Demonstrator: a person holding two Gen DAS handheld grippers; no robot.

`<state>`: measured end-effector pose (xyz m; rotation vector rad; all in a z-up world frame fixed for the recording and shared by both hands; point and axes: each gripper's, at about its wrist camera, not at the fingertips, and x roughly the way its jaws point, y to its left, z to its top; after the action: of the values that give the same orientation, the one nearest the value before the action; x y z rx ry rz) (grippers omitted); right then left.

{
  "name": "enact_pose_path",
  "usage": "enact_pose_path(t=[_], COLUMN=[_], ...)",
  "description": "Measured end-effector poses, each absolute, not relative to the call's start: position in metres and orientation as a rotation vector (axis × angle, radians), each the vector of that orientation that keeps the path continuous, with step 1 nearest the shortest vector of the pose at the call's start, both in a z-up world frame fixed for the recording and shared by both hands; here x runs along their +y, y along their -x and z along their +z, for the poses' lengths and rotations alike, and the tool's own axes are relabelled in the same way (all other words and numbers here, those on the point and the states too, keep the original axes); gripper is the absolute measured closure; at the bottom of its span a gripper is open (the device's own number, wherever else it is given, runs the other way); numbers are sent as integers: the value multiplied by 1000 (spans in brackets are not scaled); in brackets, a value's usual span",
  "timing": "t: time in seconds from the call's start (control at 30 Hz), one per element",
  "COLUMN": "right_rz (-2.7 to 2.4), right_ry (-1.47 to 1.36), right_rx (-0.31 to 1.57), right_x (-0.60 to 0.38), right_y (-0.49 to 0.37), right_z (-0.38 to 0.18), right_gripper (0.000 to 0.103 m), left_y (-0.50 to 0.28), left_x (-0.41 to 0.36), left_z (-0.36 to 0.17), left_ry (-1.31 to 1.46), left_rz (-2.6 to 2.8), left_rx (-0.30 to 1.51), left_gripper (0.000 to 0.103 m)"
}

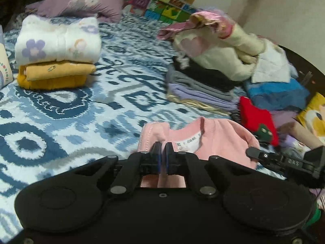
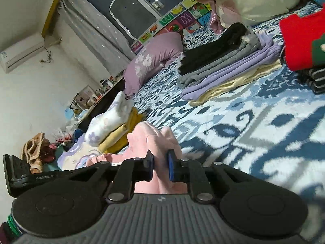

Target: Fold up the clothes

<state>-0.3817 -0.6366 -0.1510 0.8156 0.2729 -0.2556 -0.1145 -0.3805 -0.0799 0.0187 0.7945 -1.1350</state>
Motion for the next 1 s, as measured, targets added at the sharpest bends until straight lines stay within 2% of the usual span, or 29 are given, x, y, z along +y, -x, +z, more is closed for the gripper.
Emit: enact_pose_path(t=[0.33,0.47,0.63,0.73,0.77,1.0], right_rz=[-257,-259,-272,-292,-299,-326], right_ry=[-916,-919,-928,-929,-933,-900], right_rx=[362,414,442,431,425,377], right_x=[-581,-561,-545,-545,-547,-554], right_y=[447,466,488,502,504,484], right_z=[-145,-144,-142,-138,-137,-120], right_gripper=[88,87,82,74,73,69], left_y=[189,207,222,224,225,214], left_x=[-323,-303,-288,-278,-273,-259], left_z=[-74,-86,-103,-102,-99,-73], left_ry=[-158,-202,-273,-275,-265,-166], left_rz=[-1242,-1256,-1284,-1302,-1303,-1249], left_rx=[769,806,892,915,911,847], left_gripper=[101,101,99,84,75,70])
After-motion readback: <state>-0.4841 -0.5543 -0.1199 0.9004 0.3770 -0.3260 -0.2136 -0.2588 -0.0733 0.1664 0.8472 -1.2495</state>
